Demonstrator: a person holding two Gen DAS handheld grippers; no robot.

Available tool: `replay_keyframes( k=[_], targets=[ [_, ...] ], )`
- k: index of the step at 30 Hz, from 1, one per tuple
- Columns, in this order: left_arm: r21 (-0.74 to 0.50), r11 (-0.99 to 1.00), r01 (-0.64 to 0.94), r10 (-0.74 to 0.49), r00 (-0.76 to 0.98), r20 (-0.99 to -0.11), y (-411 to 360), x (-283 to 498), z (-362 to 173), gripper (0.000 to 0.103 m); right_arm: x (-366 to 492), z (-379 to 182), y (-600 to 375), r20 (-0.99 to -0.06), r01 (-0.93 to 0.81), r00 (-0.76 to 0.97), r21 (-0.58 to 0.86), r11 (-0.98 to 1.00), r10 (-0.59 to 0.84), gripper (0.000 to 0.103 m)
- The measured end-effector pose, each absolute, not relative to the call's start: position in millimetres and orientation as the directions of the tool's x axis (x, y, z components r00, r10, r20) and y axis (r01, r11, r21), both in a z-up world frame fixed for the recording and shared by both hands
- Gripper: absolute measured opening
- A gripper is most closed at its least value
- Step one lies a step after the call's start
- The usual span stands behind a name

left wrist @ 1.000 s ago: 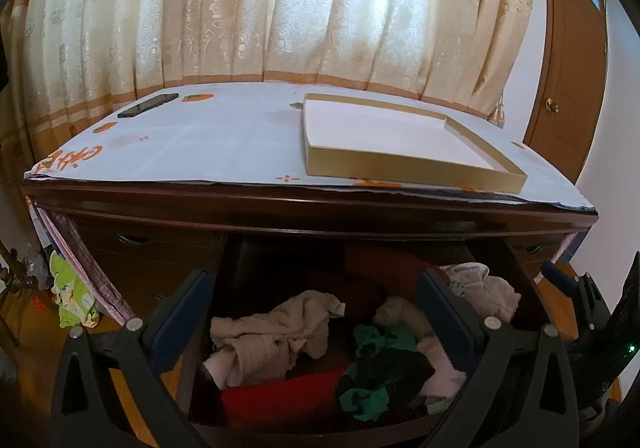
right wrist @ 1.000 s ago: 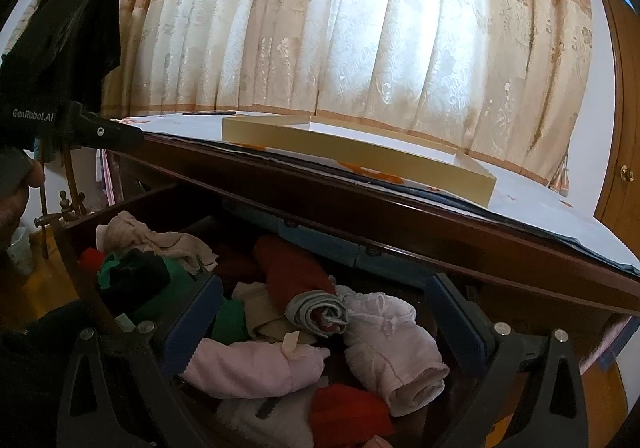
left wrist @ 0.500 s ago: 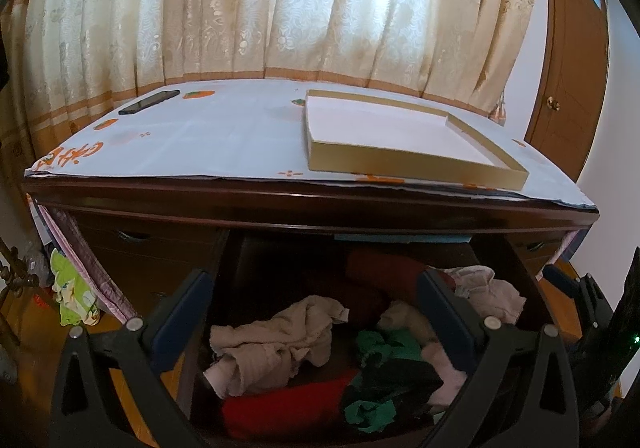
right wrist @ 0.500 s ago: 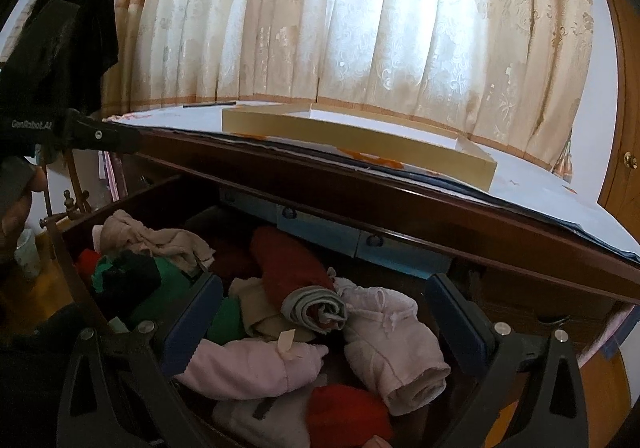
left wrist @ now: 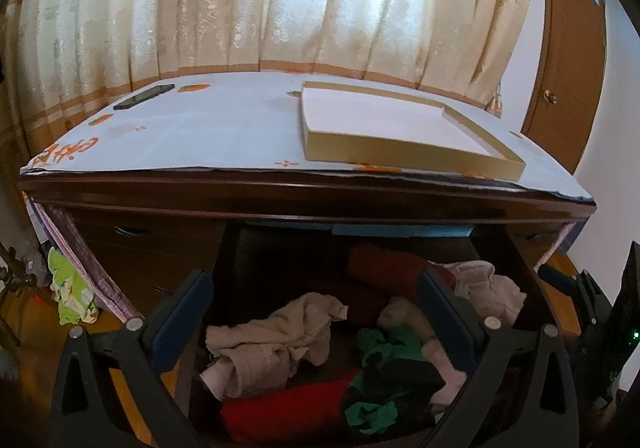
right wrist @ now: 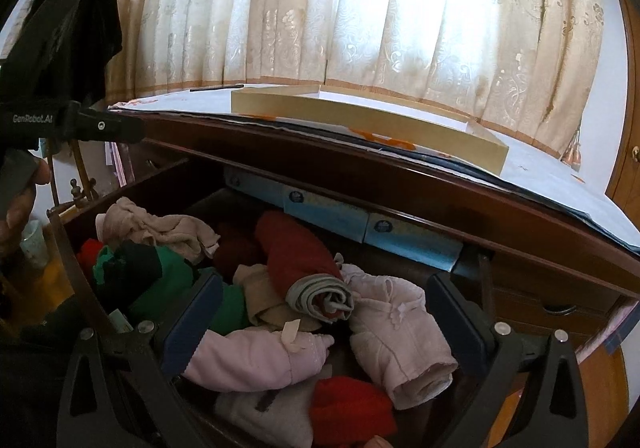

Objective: Take underwear out of drawer
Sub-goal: 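Lower both tools toward the clothes inside the open drawer, then grasp the green-black sock with the left tool while the right tool grasps the red rolled sock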

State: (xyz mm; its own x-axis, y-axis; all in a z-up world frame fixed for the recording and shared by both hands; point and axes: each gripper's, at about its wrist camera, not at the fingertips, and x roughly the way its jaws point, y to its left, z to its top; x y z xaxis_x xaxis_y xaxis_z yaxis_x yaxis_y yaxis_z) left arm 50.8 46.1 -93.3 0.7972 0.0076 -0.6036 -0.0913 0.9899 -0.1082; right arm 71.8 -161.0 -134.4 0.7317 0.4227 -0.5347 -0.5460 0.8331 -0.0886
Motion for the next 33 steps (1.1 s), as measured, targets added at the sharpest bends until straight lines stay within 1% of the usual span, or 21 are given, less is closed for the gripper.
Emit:
replay_keyframes(
  k=[12, 15, 18, 22, 29, 33],
  targets=[
    [-0.097, 0.993, -0.06, -0.015, 0.773, -0.634, 38.3, 55.2, -92.6, 0.103, 70.5, -137.2, -157.1, -0.552, -0.56, 0.72, -0.105, 0.822, 0.421, 0.102],
    [-0.094, 0.995, -0.04, -0.031, 0.761, -0.648, 36.2, 56.9, -94.7, 0.103, 74.0, -136.9, -158.5, -0.566, -0.569, 0.702, -0.081, 0.819, 0.432, 0.102],
    [-0.076, 0.997, -0.002, -0.049, 0.742, -0.669, 31.1, 60.5, -98.2, 0.103, 80.1, -137.8, -157.9, -0.601, -0.578, 0.671, -0.057, 0.814, 0.434, 0.102],
    [-0.091, 0.996, 0.025, -0.081, 0.718, -0.691, 26.9, 63.6, -103.3, 0.103, 87.9, -140.0, -156.8, -0.647, -0.59, 0.626, -0.027, 0.807, 0.436, 0.102],
    [-0.087, 0.993, 0.082, -0.119, 0.684, -0.72, 14.5, 66.0, -110.5, 0.103, 95.6, -141.1, -166.8, -0.66, -0.568, 0.596, 0.058, 0.821, 0.458, 0.102],
    [-0.107, 0.987, 0.117, -0.158, 0.651, -0.742, 9.4, 67.9, -116.8, 0.103, 96.8, -139.8, -167.9, -0.661, -0.563, 0.596, 0.058, 0.824, 0.455, 0.102]
  ],
)
